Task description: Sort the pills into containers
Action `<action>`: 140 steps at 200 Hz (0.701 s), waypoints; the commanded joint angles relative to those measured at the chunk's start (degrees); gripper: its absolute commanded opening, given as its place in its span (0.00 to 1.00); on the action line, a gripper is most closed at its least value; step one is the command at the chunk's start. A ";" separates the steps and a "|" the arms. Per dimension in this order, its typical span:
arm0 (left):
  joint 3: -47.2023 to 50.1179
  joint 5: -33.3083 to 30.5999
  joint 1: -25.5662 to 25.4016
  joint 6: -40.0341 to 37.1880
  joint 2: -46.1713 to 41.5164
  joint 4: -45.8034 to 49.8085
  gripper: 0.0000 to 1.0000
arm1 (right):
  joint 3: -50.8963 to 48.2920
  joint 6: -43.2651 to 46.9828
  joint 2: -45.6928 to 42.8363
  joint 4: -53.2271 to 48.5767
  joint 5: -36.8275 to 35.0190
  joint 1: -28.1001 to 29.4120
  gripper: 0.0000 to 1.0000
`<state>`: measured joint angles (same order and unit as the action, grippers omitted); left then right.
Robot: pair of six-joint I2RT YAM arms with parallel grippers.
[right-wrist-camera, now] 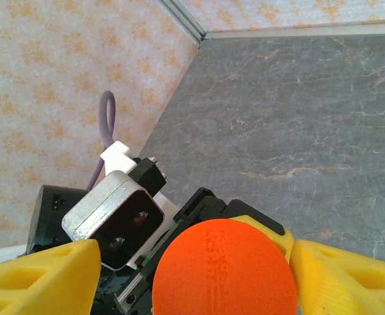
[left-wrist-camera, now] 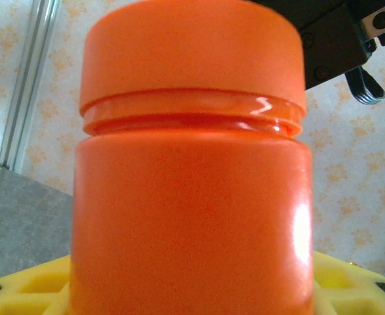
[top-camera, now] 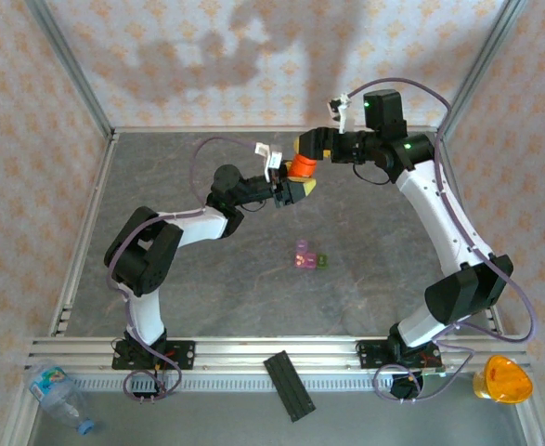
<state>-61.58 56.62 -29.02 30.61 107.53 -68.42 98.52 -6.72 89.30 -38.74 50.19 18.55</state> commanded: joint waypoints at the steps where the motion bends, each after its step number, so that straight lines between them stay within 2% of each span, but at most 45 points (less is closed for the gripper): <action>1: -1.96 1.66 0.19 1.31 0.47 -3.39 0.00 | -0.29 1.90 -0.25 -1.02 1.53 -0.03 0.75; 16: -2.14 1.75 0.18 1.36 0.49 -3.39 0.00 | -0.66 2.18 -0.22 -1.53 0.84 -0.05 0.74; 52: -2.18 1.66 0.19 1.36 0.49 -3.31 0.00 | -1.06 2.23 -0.16 -1.75 0.25 -0.08 0.63; 79: -2.25 1.56 0.18 1.37 0.47 -3.31 0.00 | -0.96 2.47 0.11 -2.30 0.17 -0.11 0.60; 120: -2.59 1.34 0.13 1.27 0.49 -3.26 0.00 | -0.96 2.34 0.38 -2.71 0.30 -0.16 0.41; 140: -2.82 0.82 0.19 1.12 0.49 -3.17 0.00 | -1.18 1.85 0.71 -2.73 0.87 -0.17 0.38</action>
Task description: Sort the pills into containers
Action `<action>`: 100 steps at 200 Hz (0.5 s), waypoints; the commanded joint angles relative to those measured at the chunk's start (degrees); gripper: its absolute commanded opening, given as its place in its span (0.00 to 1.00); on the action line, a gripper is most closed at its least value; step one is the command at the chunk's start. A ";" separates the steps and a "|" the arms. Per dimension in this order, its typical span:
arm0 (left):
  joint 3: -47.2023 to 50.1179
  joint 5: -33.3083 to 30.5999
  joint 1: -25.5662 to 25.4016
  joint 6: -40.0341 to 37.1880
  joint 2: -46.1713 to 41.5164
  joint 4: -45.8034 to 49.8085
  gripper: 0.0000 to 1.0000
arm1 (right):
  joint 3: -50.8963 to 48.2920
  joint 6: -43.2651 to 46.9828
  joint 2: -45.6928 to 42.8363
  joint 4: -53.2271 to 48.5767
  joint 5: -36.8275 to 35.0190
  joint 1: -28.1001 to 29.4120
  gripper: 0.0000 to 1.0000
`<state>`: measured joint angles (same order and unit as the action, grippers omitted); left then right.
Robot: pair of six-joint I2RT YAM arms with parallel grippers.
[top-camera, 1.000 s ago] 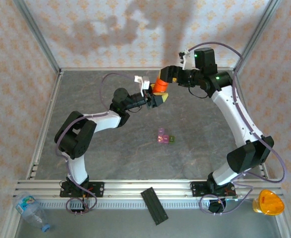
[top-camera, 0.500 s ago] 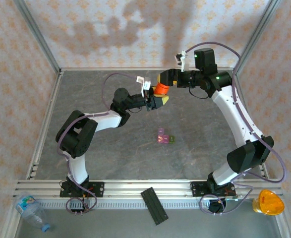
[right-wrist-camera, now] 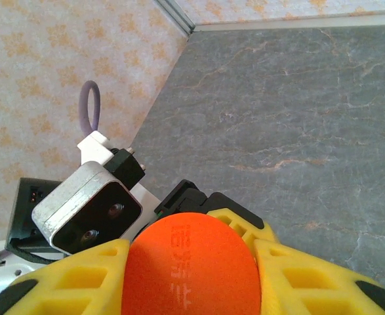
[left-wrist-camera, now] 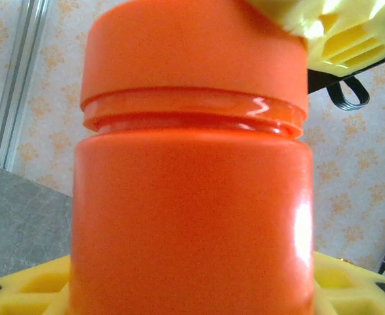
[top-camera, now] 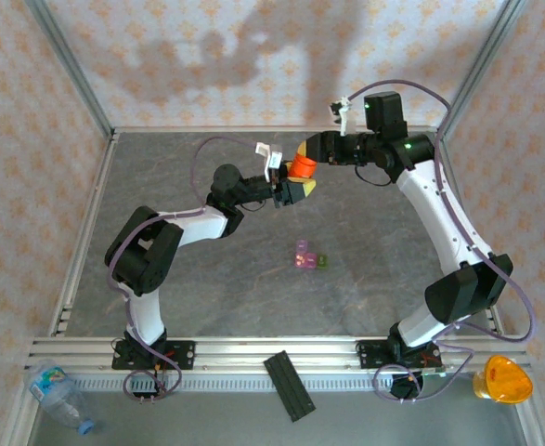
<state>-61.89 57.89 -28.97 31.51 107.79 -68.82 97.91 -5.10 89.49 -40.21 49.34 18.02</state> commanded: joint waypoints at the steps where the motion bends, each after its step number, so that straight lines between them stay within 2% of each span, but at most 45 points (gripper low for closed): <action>1: -2.53 -0.51 0.14 0.18 0.23 -2.80 0.00 | -0.59 0.21 0.55 -1.23 1.77 0.40 0.38; 23: -2.37 -2.43 0.10 -0.57 -0.07 -2.52 0.00 | -2.54 -2.29 0.18 0.89 1.29 0.47 0.37; 33: -1.79 -4.58 0.09 -3.60 -0.59 -1.63 0.00 | -4.01 -4.12 -0.24 2.55 0.29 0.68 0.37; 71: 1.77 -14.03 0.02 -12.53 -3.92 1.40 0.00 | -9.70 -11.44 -1.64 7.61 -8.22 3.76 0.37; 100: 4.57 -22.49 -0.79 -19.21 -6.14 2.64 0.00 | -12.96 -19.02 -1.89 11.92 -16.68 8.28 0.36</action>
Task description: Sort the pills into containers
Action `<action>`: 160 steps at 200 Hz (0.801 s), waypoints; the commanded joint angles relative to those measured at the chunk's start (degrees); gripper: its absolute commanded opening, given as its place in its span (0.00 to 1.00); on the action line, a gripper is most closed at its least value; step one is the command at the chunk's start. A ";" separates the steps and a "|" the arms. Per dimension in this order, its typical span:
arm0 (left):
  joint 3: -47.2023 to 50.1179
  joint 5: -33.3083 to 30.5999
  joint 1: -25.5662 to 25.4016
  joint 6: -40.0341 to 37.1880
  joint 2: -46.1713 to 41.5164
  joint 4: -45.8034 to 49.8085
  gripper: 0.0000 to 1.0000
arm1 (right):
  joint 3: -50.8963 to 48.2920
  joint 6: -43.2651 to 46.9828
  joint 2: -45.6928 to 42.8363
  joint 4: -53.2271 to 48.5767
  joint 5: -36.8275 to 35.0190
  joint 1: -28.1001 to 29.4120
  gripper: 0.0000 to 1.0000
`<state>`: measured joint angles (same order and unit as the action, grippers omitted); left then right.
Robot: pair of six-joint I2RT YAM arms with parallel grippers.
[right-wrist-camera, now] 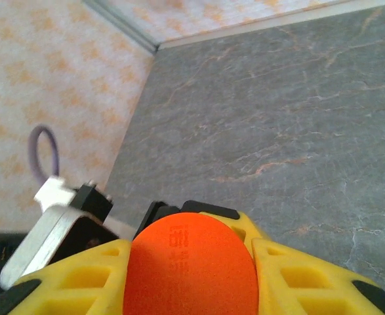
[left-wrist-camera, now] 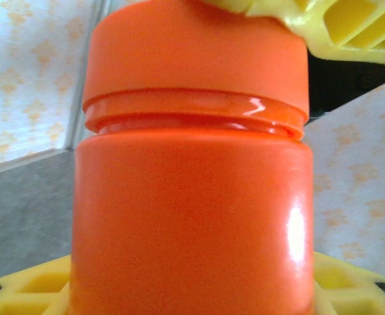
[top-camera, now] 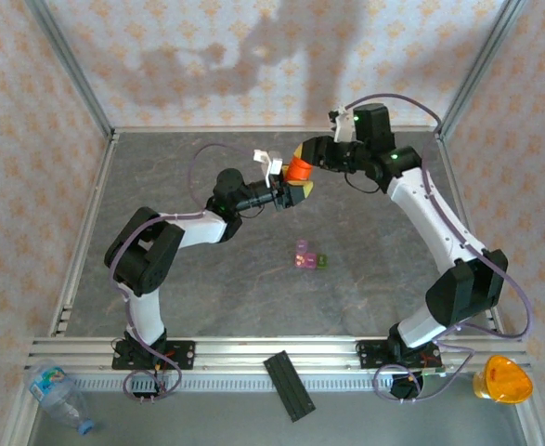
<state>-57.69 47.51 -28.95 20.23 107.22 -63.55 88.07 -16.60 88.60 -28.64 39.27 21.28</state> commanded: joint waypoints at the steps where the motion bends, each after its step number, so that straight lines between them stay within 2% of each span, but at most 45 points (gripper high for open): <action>1: 0.43 -12.49 -0.87 -8.19 -5.64 -2.54 0.00 | -3.24 -7.90 -1.03 0.53 -6.85 5.23 0.36; 43: 2.79 -24.86 -3.38 -15.01 -6.03 -3.16 0.00 | -6.16 -17.10 -0.64 6.84 -16.20 11.27 0.36; 74: 2.58 -27.68 -4.01 -14.47 -4.58 -4.83 0.00 | -5.25 -18.18 -0.79 7.64 -19.08 11.85 0.36; 90: 2.33 -27.68 -4.01 -14.13 -4.21 -4.84 0.00 | -3.41 -17.38 -0.70 6.21 -19.98 11.78 0.38; 120: 2.49 -25.91 -3.93 -13.26 -4.12 -5.08 0.00 | -1.00 -16.37 -2.45 5.26 -20.15 9.54 0.52; 141: 2.58 -21.15 -3.24 -11.38 -4.25 -5.60 0.00 | -0.40 -15.36 -5.10 5.53 -18.05 5.92 0.61; 160: 1.85 -14.35 -1.90 -7.82 -4.22 -6.14 0.00 | 0.29 -12.57 -7.30 4.78 -14.76 2.43 0.68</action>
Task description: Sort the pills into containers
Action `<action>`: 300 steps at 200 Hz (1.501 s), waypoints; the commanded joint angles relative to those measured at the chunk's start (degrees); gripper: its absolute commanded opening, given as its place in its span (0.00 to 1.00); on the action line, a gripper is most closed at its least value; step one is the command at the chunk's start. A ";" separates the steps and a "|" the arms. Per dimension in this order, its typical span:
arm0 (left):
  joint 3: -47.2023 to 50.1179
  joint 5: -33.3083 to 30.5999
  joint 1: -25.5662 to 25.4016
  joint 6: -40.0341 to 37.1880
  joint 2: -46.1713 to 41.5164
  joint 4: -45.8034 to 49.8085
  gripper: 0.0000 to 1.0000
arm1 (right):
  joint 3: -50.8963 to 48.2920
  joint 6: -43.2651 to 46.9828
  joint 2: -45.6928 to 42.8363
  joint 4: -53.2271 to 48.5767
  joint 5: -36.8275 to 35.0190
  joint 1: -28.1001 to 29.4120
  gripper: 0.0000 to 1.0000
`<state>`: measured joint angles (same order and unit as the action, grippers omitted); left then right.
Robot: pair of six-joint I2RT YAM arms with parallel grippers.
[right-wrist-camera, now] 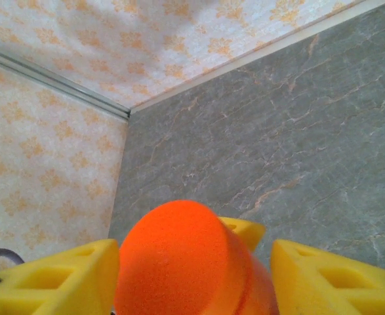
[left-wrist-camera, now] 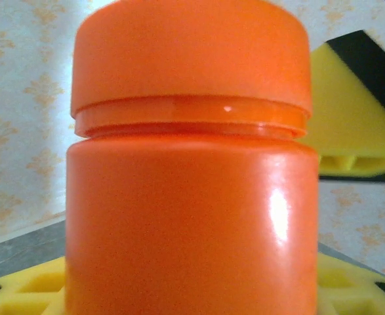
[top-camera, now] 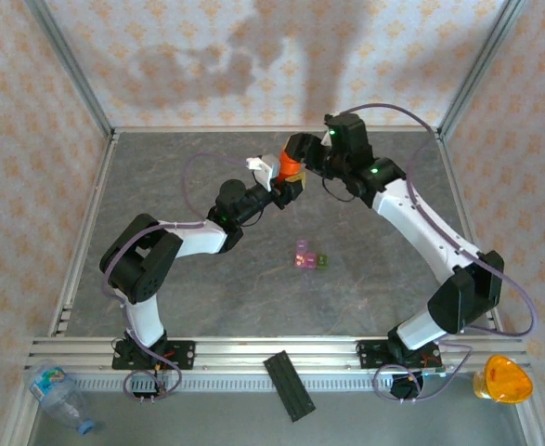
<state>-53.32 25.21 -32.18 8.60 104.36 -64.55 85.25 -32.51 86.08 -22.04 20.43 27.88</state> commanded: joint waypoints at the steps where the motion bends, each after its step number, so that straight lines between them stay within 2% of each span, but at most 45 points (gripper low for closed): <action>1: -2.55 8.51 1.42 4.02 -1.35 -5.14 0.00 | 3.14 3.51 -4.88 -1.93 4.27 -4.29 0.68; 19: -3.93 16.22 2.70 8.43 -0.89 -6.16 0.00 | 3.79 8.23 -5.91 -3.21 9.54 -7.29 0.76; 44: -7.03 25.45 3.94 14.49 0.43 -6.39 0.00 | 7.42 20.16 -4.42 -9.76 19.78 -9.46 0.82; 68: -9.78 30.88 4.38 18.82 1.76 -6.40 0.00 | 12.12 28.73 -1.23 -17.15 25.63 -9.45 0.83; 95: -11.66 34.03 4.43 21.71 2.99 -6.55 0.00 | 14.01 30.52 0.70 -18.13 30.34 -9.47 0.83; 185: -12.29 35.21 4.49 23.97 3.66 -6.67 0.00 | 14.42 30.06 3.22 -18.46 32.38 -9.48 0.68; 233: -12.61 34.76 4.47 23.86 3.75 -6.71 0.00 | 13.94 29.71 3.63 -18.56 32.30 -9.43 0.45; 254: -12.65 34.05 4.49 23.28 3.66 -6.55 0.00 | 12.86 28.62 3.35 -17.78 32.36 -9.43 0.39; 274: -12.22 31.50 4.46 22.33 3.16 -6.11 0.00 | 10.24 25.91 2.50 -15.11 31.16 -9.16 0.37; 300: -10.19 25.00 4.47 16.37 1.40 -4.96 0.00 | 5.26 23.28 0.57 -11.36 26.77 -7.24 0.35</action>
<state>-63.64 57.32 -27.70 30.48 107.96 -66.81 95.11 -5.34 88.92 -36.07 50.41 18.22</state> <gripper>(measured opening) 0.538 0.419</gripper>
